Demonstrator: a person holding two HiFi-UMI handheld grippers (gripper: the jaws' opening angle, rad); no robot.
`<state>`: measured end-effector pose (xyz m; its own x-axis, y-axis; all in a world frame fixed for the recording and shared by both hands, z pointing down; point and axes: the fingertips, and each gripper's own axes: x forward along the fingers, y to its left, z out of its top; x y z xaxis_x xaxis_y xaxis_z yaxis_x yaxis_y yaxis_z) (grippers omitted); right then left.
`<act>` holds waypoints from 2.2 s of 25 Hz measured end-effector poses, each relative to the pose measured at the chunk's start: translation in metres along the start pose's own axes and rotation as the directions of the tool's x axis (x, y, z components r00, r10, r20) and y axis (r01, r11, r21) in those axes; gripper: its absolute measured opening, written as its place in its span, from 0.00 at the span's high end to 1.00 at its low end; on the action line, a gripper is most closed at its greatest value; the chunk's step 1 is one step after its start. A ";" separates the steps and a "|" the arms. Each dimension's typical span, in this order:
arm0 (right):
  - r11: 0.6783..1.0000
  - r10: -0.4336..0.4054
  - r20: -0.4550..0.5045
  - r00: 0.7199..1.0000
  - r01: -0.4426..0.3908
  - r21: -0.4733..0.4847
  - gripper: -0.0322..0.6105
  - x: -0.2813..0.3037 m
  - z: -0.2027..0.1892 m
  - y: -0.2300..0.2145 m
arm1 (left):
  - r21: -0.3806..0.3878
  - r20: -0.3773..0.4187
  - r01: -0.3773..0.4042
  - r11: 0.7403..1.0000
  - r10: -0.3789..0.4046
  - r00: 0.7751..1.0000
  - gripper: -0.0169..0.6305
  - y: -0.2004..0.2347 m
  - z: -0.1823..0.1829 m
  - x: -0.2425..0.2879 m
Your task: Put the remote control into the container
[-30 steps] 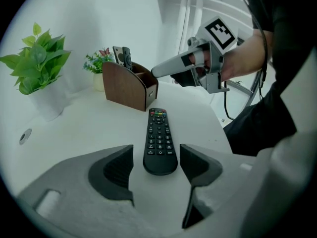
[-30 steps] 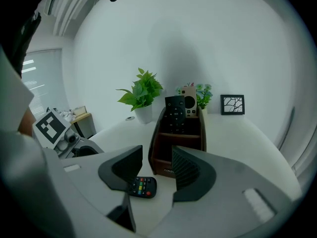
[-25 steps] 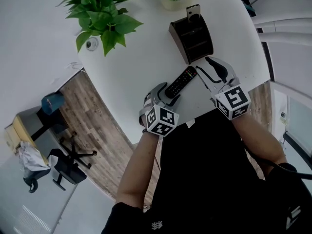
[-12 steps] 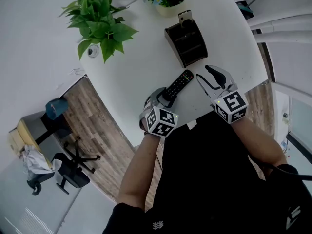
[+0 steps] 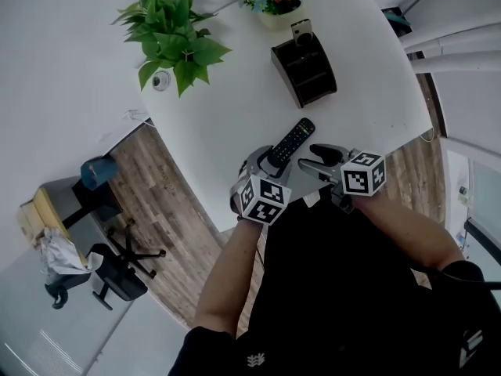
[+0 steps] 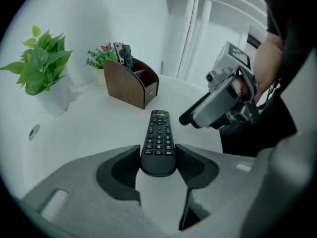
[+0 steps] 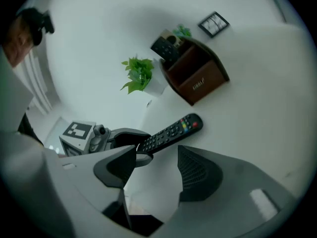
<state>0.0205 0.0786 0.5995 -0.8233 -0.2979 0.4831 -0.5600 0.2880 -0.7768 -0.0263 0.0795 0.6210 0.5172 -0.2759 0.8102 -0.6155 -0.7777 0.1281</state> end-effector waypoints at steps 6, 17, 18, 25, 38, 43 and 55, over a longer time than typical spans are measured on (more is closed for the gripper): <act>0.944 0.084 0.026 0.996 -0.087 0.320 0.53 0.028 -0.020 0.000 | 0.010 0.006 0.013 1.000 -0.013 1.000 0.63 -0.008 0.002 -0.005; 0.943 0.063 0.290 0.955 -0.153 0.296 0.66 0.004 0.047 0.001 | 0.009 0.070 0.006 1.000 -0.007 0.998 0.63 -0.015 0.009 -0.029; 0.947 0.062 0.301 0.952 -0.151 0.284 0.66 0.001 0.053 0.002 | 0.011 0.075 0.004 1.000 -0.004 0.997 0.63 -0.015 0.011 -0.030; 0.970 0.082 0.376 0.923 -0.160 0.183 0.79 -0.023 0.097 0.022 | 0.038 0.202 -0.023 0.999 0.015 0.979 0.63 -0.014 0.048 -0.051; 0.987 0.158 0.442 0.883 -0.135 -0.083 0.84 -0.065 0.162 0.082 | 0.023 0.345 -0.036 0.999 0.025 0.938 0.62 -0.011 0.101 -0.072; 0.988 0.125 0.516 0.848 -0.060 -0.141 0.85 -0.090 0.190 0.077 | -0.011 0.383 -0.052 0.999 0.052 0.922 0.62 0.001 0.112 -0.081; 0.973 0.059 0.581 0.812 0.084 -0.217 0.85 -0.116 0.231 0.068 | -0.148 0.506 -0.152 0.977 0.207 0.838 0.76 0.058 0.154 -0.117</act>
<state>0.0990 -0.0771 0.3974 -0.6479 -0.7536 0.1112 -0.6339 0.4524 -0.6273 -0.0309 -0.0209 0.4454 0.6064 -0.6778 0.4159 -0.7682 -0.6344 0.0861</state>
